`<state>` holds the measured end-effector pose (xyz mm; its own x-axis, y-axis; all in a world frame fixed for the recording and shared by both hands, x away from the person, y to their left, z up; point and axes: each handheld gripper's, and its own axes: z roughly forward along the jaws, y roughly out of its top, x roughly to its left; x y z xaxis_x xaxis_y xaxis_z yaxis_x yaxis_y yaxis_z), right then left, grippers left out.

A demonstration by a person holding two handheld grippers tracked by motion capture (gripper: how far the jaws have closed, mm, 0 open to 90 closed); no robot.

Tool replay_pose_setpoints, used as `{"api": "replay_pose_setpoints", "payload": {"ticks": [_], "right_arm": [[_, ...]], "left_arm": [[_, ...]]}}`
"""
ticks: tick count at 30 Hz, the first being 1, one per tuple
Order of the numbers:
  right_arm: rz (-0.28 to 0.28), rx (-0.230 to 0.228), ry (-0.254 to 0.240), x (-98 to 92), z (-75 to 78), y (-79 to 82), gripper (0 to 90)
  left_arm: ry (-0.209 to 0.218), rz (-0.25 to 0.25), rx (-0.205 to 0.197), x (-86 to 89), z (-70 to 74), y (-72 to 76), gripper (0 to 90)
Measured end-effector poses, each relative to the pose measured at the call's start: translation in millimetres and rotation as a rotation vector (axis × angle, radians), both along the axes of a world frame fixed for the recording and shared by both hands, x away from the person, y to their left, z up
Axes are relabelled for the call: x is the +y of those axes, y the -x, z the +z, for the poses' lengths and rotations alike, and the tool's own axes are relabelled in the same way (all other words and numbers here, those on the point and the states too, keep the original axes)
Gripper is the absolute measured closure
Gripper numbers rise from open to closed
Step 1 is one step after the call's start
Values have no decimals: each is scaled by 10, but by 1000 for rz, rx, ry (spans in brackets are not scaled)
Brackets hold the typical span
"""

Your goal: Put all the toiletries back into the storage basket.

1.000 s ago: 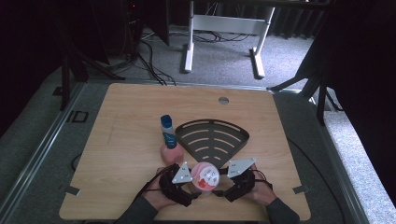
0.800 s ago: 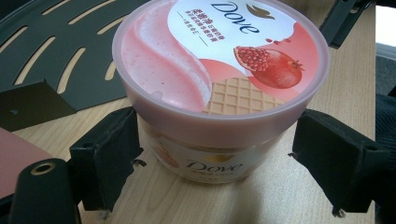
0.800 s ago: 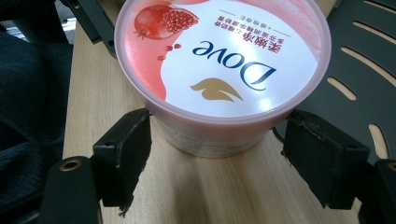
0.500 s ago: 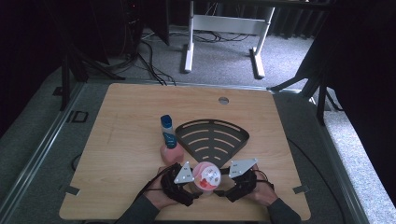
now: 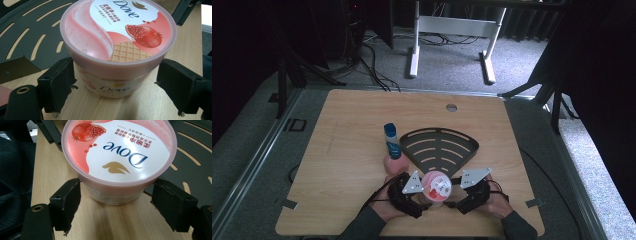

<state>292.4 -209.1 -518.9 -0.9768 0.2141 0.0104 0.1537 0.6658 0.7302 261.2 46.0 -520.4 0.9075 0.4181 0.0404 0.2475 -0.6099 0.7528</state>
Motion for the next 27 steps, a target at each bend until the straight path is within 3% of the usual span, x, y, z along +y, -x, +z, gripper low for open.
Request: {"api": "replay_pose_setpoints", "payload": {"ticks": [9,27], "right_arm": [[-7,-3,3,-52,28,-63,235],[-27,-15,23,-153,67,-183,234]], "left_arm": [[18,14,4,-57,-3,-63,154],[1,36,3,-196,21,-182,154]]}}
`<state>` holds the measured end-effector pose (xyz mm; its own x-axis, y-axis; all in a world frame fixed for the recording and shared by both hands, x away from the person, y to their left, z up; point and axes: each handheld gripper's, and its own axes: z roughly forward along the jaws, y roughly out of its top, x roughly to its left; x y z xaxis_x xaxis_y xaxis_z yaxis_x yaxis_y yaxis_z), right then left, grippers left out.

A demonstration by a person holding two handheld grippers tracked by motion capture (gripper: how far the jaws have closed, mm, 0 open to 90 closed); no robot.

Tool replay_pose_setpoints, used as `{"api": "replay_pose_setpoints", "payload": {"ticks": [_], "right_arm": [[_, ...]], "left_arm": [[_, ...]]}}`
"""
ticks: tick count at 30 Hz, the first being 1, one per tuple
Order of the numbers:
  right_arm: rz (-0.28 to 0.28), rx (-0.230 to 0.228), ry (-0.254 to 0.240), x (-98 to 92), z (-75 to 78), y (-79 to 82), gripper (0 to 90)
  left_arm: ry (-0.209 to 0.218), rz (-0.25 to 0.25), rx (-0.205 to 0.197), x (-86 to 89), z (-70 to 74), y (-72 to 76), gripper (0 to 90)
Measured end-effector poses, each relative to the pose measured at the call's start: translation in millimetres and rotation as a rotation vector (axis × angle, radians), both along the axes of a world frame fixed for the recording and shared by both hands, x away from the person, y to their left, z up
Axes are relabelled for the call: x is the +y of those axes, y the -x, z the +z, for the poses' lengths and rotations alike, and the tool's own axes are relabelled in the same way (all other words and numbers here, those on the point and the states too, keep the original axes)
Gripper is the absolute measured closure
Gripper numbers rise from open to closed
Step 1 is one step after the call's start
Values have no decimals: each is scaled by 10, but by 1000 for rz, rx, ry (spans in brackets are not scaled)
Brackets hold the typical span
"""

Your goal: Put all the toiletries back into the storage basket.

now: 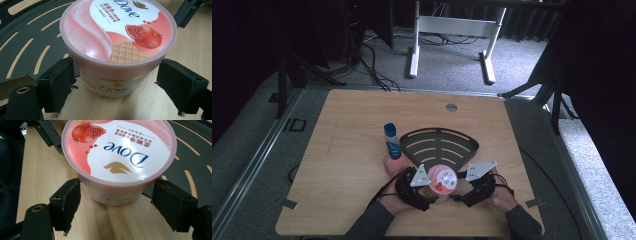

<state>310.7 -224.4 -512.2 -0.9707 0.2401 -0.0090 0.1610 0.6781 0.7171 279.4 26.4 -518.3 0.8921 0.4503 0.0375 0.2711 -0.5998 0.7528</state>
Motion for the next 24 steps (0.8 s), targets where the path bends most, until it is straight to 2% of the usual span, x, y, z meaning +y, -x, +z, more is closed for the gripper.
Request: {"api": "replay_pose_setpoints", "payload": {"ticks": [3,14,24], "right_arm": [[-5,3,11,-18,-12,-29,234],[-9,-1,13,-64,16,-81,234],[-9,-9,32,-88,20,-181,234]], "left_arm": [[-3,9,12,-41,-28,-36,153],[8,22,0,-92,-6,-77,154],[-6,49,3,-162,-10,-157,154]]}}
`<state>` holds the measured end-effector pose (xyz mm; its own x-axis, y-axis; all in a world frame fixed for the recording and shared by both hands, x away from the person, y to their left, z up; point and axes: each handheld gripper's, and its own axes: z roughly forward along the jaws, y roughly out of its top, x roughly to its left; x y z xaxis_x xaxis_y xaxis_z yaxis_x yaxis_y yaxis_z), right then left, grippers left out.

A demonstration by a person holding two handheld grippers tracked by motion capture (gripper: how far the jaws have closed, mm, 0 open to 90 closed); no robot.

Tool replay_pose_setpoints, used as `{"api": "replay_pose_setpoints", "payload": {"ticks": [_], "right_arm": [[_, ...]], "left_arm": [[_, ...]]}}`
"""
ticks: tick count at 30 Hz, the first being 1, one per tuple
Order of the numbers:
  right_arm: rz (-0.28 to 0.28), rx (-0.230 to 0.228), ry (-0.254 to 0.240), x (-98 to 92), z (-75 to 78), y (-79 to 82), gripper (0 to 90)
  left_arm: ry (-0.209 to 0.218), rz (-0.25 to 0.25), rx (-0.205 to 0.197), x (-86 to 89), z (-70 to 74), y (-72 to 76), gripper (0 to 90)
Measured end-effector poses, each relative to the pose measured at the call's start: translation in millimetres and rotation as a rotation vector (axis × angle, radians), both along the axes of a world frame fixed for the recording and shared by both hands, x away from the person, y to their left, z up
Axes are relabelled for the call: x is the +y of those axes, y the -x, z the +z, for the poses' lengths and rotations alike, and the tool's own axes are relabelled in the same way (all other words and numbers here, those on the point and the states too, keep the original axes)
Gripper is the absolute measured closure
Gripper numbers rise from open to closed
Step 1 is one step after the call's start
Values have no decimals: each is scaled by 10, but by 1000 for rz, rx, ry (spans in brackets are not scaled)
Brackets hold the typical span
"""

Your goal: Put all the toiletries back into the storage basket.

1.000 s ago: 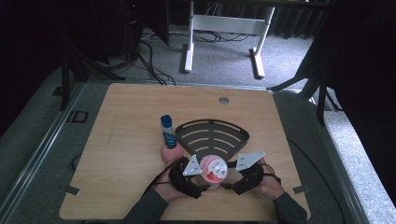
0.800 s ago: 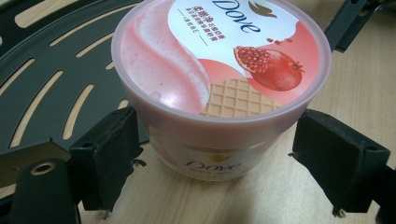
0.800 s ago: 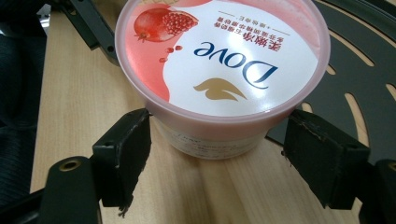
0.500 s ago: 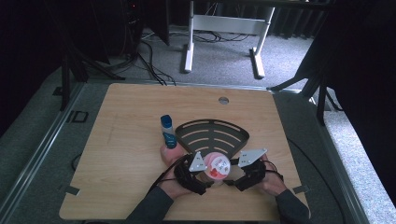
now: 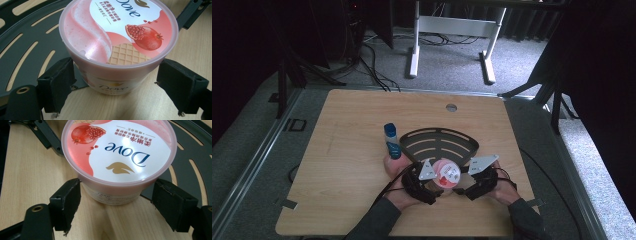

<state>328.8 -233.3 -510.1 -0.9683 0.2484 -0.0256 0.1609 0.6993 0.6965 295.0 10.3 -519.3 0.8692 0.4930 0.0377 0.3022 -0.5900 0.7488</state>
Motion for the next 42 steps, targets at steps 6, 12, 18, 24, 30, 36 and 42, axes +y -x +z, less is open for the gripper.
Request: {"api": "replay_pose_setpoints", "payload": {"ticks": [6,12,18,24,30,36,42], "right_arm": [[-6,2,-10,-42,4,-49,234],[-12,4,-12,-66,5,-103,234],[-10,11,9,-38,14,-184,235],[-14,13,13,-16,16,-251,235],[-25,17,7,-19,26,-320,236],[-34,19,7,-26,33,-374,236],[-42,25,10,-26,32,-437,235]], "left_arm": [[-2,6,-3,-45,16,-47,154],[-3,17,-9,-72,23,-77,154],[-15,35,-8,-80,19,-141,154],[-22,56,-12,-84,30,-186,155],[-20,80,-18,-104,45,-234,157],[-24,96,-25,-129,51,-271,158],[-28,109,-26,-142,57,-321,164]]}}
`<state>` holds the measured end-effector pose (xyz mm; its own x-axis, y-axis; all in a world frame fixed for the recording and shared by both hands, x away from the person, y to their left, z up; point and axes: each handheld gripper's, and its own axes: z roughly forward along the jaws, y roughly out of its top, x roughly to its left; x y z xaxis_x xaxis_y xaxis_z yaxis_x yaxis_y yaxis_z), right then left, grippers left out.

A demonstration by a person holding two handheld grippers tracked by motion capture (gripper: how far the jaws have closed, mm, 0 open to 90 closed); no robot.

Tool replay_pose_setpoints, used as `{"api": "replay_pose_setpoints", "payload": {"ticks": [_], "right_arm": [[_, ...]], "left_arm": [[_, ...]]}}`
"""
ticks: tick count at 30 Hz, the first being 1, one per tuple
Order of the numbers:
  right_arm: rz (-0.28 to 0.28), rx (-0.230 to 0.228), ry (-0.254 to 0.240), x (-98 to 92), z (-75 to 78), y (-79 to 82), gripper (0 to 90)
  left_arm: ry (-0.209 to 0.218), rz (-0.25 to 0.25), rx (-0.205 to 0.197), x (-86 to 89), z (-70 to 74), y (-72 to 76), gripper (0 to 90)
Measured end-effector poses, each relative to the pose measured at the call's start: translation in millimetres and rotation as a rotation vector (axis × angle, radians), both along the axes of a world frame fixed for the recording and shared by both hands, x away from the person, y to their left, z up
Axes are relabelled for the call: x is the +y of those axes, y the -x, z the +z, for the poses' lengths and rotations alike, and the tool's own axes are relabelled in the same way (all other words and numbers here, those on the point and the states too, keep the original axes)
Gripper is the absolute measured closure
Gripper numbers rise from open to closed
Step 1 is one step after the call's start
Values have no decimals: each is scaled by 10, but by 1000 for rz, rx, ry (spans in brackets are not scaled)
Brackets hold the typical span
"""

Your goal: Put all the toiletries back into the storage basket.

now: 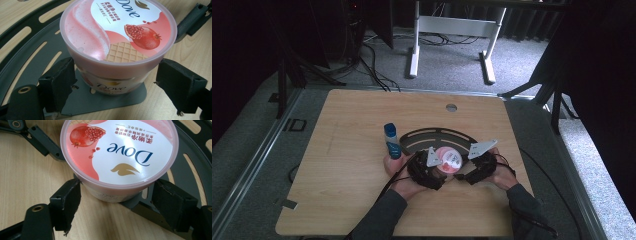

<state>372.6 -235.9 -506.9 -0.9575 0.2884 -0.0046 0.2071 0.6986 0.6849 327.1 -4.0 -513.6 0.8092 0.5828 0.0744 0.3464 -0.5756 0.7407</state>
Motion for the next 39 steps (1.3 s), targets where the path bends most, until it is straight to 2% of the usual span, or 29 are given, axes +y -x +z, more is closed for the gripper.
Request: {"api": "replay_pose_setpoints", "payload": {"ticks": [13,23,35,39], "right_arm": [[-8,1,9,-23,-9,-109,235],[-30,5,13,-51,-2,-193,236],[-67,9,15,-105,5,-291,236],[-75,18,19,-130,-6,-321,236]], "left_arm": [[3,20,1,-56,-22,-96,164],[4,39,-7,-108,-27,-180,164],[32,57,-2,-177,-55,-299,165],[23,57,-9,-217,-63,-328,166]]}}
